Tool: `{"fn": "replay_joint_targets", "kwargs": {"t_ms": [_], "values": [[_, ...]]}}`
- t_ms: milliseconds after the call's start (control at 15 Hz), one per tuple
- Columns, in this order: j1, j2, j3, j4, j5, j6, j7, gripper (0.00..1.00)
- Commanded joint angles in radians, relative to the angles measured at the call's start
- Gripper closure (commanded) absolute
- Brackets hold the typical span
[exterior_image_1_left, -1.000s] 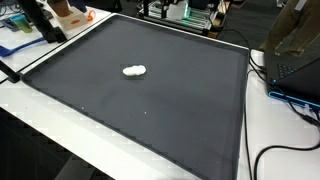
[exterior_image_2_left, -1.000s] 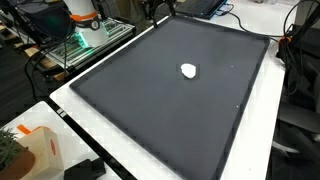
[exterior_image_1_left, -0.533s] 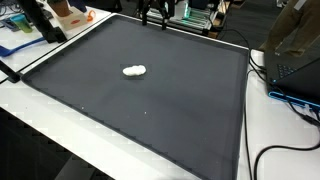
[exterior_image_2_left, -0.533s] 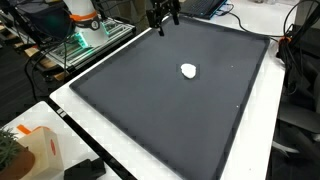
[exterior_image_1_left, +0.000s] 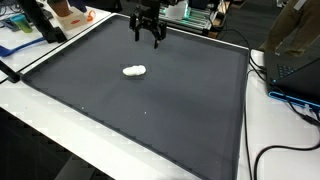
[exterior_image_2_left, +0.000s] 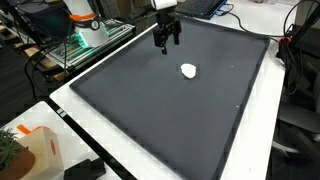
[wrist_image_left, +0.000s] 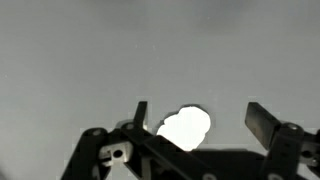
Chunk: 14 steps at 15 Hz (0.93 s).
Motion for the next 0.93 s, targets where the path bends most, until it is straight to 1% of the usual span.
{"fn": "replay_joint_targets", "kwargs": {"t_ms": [0, 133, 333, 600, 667, 800, 867], "values": [[0.0, 0.01, 0.0, 0.007, -0.002, 0.0, 0.002, 0.0], [0.001, 0.016, 0.0, 0.012, -0.002, 0.0, 0.003, 0.0], [0.014, 0.023, -0.049, 0.009, -0.147, 0.038, 0.101, 0.0], [0.01, 0.052, -0.084, -0.003, -0.251, 0.091, 0.191, 0.0], [0.012, 0.062, -0.097, -0.005, -0.283, 0.115, 0.214, 0.0], [0.025, 0.08, -0.139, 0.0, -0.385, 0.177, 0.275, 0.0], [0.037, 0.085, -0.167, 0.003, -0.447, 0.229, 0.31, 0.0]]}}
